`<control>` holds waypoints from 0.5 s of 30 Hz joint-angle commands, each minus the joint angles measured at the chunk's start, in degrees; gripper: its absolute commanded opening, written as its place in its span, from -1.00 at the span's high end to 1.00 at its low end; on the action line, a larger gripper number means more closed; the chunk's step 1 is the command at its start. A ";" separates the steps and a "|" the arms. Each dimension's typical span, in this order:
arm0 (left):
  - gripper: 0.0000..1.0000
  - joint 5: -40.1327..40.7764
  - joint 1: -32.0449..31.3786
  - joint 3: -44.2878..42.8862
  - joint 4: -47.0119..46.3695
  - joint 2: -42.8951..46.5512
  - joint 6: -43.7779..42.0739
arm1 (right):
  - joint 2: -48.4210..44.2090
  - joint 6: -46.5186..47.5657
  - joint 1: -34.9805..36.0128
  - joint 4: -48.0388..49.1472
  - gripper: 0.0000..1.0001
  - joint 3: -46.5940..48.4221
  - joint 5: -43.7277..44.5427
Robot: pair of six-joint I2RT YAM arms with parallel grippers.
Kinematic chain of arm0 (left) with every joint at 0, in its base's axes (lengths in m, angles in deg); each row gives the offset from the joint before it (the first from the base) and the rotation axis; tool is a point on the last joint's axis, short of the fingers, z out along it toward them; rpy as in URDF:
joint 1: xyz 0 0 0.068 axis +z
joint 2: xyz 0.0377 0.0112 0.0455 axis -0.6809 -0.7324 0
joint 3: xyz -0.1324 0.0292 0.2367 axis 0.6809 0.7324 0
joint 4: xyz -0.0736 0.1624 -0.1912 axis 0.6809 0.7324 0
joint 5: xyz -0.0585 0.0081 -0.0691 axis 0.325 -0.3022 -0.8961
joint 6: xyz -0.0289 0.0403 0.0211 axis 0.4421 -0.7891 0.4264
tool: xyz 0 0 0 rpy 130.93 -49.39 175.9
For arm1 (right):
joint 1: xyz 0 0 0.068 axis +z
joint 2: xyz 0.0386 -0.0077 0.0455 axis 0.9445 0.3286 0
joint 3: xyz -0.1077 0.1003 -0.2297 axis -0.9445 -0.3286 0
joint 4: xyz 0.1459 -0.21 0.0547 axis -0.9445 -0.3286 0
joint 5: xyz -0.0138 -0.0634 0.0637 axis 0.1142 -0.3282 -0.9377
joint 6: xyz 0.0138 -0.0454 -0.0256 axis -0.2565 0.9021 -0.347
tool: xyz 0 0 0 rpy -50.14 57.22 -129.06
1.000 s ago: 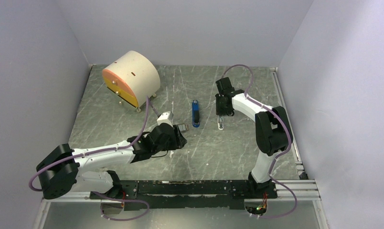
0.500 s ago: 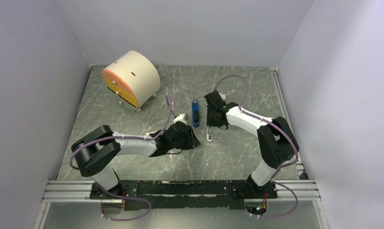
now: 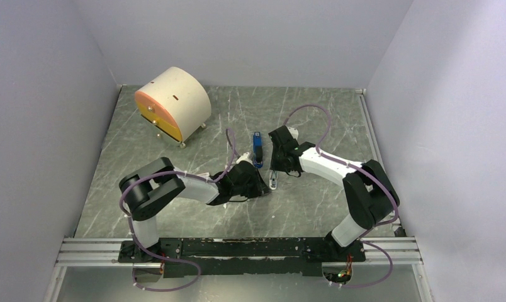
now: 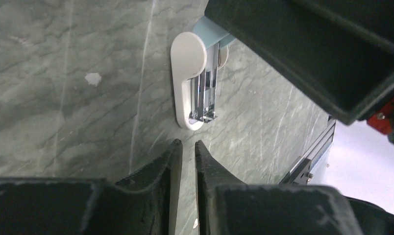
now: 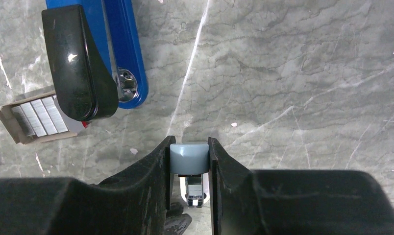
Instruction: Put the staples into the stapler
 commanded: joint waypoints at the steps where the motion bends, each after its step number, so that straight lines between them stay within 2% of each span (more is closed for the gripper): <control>1: 0.58 -1.02 -0.32 -2.34 -2.16 -1.95 1.75 | -0.32 -0.49 1.15 -1.92 0.41 -1.53 -1.58; 5: 0.58 1.66 -0.32 -3.15 -0.35 -2.66 2.20 | -0.63 0.03 1.23 -2.34 0.40 -1.38 -1.20; 9: 0.72 5.27 -0.32 -4.92 5.56 -2.76 2.18 | -1.20 0.36 1.22 -2.84 0.40 -0.85 -1.21; 15: 0.69 7.60 -0.33 -4.75 6.68 -1.95 1.98 | -0.82 0.73 1.25 -3.38 0.39 -0.20 -1.26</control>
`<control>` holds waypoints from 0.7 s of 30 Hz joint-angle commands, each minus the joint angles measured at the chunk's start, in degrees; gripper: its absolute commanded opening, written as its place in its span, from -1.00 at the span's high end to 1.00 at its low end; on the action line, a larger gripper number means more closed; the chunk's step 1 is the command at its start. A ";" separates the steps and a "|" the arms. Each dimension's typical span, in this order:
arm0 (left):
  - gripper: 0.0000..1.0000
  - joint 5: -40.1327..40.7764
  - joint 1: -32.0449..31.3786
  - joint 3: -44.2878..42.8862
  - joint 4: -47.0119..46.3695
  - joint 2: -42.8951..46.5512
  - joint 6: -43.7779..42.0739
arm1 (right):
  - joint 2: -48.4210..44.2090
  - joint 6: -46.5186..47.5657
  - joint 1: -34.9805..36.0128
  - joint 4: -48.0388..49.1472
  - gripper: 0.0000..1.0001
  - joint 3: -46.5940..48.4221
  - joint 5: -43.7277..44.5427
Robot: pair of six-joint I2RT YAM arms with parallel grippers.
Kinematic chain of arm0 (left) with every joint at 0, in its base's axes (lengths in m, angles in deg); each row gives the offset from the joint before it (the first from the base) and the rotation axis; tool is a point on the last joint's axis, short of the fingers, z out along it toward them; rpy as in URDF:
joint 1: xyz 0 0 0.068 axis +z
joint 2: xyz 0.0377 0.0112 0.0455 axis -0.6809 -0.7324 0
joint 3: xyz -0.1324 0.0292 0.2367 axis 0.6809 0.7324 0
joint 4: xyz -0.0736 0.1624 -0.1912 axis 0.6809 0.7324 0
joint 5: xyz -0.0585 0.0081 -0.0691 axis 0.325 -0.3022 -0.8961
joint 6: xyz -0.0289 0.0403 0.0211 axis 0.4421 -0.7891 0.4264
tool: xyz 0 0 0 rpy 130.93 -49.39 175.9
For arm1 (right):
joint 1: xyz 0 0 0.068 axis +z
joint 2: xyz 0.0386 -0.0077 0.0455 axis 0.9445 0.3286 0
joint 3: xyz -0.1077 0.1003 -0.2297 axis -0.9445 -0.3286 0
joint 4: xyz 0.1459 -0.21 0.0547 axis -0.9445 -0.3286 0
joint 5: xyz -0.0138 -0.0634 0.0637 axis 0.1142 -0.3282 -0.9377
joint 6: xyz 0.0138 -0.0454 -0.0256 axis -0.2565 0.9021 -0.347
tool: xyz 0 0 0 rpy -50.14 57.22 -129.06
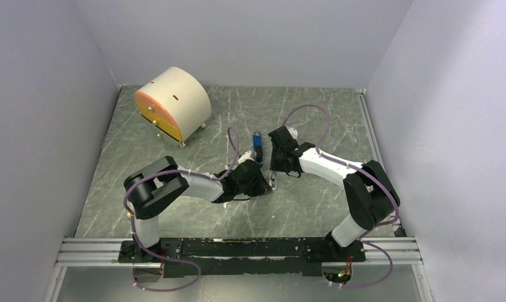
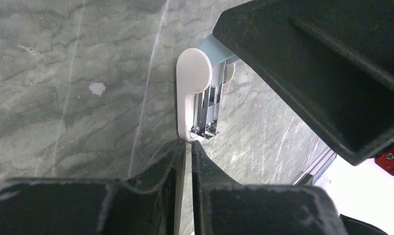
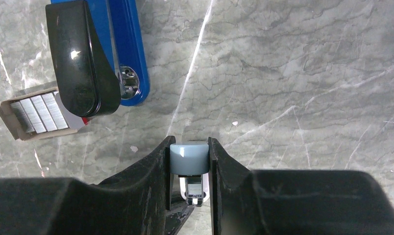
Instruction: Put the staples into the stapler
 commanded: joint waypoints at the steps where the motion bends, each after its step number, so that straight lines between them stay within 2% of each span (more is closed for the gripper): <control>1: 0.69 4.90 -0.20 -0.91 2.71 0.16 -0.38 | -0.33 0.01 0.91 -3.46 0.39 0.06 -1.40; 11: 0.78 5.62 -0.19 -1.54 3.70 -0.93 -0.66 | 1.22 2.16 0.97 -5.45 0.19 3.30 -0.65; 16: 0.78 5.35 -0.25 -1.86 4.54 -0.71 -0.41 | 1.21 4.20 0.90 -5.65 -0.05 5.71 0.86; 21: 0.78 5.29 -0.19 -2.28 4.68 -0.60 -0.39 | 2.12 5.21 0.90 -7.27 -0.17 8.65 3.39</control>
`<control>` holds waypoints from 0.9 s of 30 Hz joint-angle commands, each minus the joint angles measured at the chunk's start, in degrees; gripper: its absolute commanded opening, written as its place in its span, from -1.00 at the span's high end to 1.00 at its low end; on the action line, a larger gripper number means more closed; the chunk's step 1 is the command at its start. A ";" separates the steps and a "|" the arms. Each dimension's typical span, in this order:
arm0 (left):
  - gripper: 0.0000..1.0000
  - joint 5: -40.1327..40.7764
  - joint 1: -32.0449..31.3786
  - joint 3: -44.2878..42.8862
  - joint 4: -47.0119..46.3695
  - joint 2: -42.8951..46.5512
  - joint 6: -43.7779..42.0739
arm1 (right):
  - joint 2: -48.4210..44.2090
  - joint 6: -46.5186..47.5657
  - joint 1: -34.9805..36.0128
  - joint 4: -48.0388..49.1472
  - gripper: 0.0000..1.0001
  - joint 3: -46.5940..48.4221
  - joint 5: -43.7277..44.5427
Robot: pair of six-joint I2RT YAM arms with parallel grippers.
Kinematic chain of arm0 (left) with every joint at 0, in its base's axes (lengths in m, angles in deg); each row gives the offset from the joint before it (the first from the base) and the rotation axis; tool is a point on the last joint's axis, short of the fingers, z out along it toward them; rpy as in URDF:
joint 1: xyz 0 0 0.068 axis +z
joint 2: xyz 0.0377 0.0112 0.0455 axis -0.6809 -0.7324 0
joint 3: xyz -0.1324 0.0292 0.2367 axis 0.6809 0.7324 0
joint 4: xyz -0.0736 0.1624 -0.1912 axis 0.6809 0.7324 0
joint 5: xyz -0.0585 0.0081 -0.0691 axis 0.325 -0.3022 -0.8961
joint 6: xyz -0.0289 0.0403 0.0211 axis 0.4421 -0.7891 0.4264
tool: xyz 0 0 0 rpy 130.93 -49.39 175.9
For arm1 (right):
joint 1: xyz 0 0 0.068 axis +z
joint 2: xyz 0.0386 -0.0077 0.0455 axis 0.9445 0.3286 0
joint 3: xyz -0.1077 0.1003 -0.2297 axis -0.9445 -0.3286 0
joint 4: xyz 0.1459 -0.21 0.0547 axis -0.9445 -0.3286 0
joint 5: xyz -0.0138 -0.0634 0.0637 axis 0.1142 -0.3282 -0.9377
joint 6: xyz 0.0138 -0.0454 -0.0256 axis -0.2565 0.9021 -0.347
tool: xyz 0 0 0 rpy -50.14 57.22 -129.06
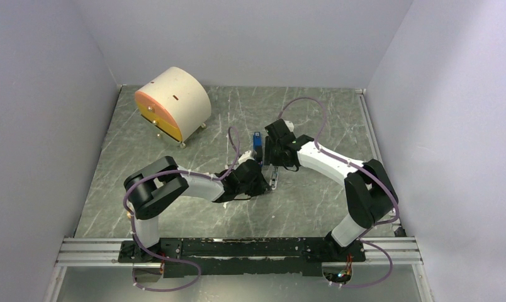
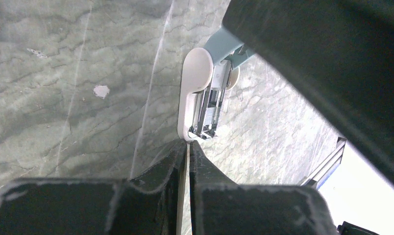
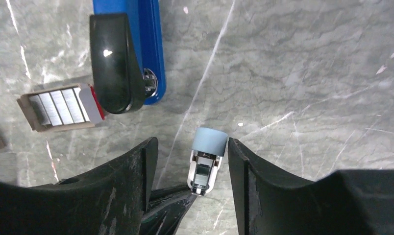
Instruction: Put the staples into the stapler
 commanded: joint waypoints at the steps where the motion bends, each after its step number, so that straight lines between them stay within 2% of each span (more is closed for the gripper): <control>1: 0.77 3.23 0.19 -1.59 3.15 -0.72 -0.39 | 1.39 1.65 0.25 -1.96 -0.18 3.06 3.62; 11: 0.76 3.54 0.19 -1.67 3.63 -0.64 0.13 | 3.67 1.68 -0.14 -3.56 -0.07 4.67 6.63; 19: 0.76 3.06 0.18 -2.12 3.35 -1.00 -0.41 | 2.16 0.99 -0.17 -2.81 0.51 3.24 3.35; 27: 0.75 2.26 0.11 -4.06 4.45 -2.65 -0.88 | -2.43 -0.25 0.66 -2.65 0.59 -1.12 1.83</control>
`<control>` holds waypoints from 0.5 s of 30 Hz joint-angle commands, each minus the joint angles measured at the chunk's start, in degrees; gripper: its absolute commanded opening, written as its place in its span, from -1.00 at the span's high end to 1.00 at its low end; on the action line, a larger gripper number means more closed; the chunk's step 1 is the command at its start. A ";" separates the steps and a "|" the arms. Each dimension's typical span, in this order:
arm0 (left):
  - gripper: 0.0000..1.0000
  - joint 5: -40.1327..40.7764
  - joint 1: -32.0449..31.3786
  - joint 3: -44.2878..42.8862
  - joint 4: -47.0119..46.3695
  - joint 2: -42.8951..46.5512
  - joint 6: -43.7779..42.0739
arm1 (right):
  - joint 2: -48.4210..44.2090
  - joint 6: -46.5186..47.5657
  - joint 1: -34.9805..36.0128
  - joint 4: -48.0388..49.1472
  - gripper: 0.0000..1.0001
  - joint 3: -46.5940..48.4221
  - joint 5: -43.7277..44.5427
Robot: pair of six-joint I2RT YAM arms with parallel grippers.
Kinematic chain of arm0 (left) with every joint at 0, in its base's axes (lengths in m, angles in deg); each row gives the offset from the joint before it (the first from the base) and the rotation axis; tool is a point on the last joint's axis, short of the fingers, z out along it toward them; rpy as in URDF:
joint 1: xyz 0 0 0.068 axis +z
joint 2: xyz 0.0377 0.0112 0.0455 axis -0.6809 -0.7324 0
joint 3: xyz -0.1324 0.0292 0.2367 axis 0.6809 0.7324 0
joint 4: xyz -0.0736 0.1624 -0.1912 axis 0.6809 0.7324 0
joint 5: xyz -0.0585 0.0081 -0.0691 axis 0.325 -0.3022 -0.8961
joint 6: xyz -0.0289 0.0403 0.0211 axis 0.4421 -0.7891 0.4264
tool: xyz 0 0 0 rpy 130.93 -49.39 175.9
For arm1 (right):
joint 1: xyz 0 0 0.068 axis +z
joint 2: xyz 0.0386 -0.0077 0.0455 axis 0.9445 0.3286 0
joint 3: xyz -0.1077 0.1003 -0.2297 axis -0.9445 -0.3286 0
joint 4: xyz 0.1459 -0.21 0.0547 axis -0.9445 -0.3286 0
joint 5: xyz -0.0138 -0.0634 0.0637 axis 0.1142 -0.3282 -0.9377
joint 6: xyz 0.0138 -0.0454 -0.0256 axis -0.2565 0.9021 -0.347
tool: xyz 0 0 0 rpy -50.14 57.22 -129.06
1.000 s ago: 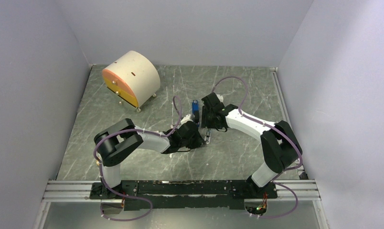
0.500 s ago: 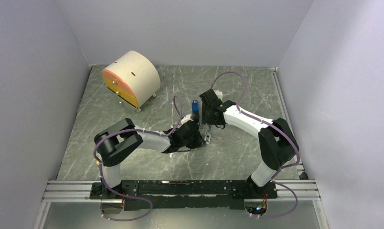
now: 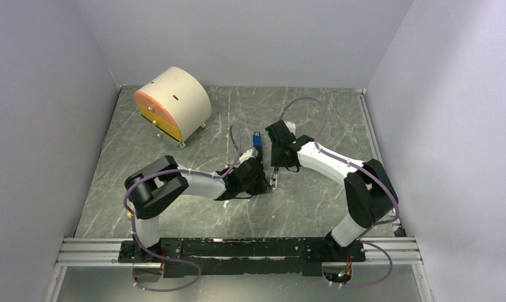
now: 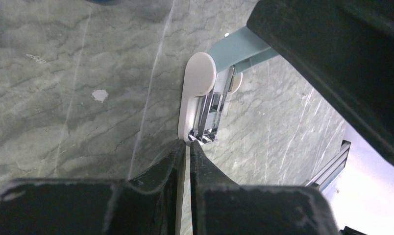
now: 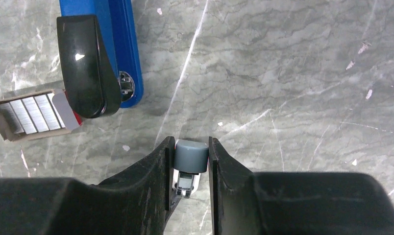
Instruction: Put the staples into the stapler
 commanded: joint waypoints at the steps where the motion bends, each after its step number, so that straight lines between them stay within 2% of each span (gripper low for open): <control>1: 0.75 2.07 0.15 -1.70 0.80 -2.43 -0.71 | -4.17 -1.22 1.08 -0.58 0.60 -3.05 -1.92; 15: 0.76 2.56 0.12 -1.99 1.05 -3.02 -0.20 | -6.66 -3.66 5.39 -2.71 0.60 -8.87 -1.45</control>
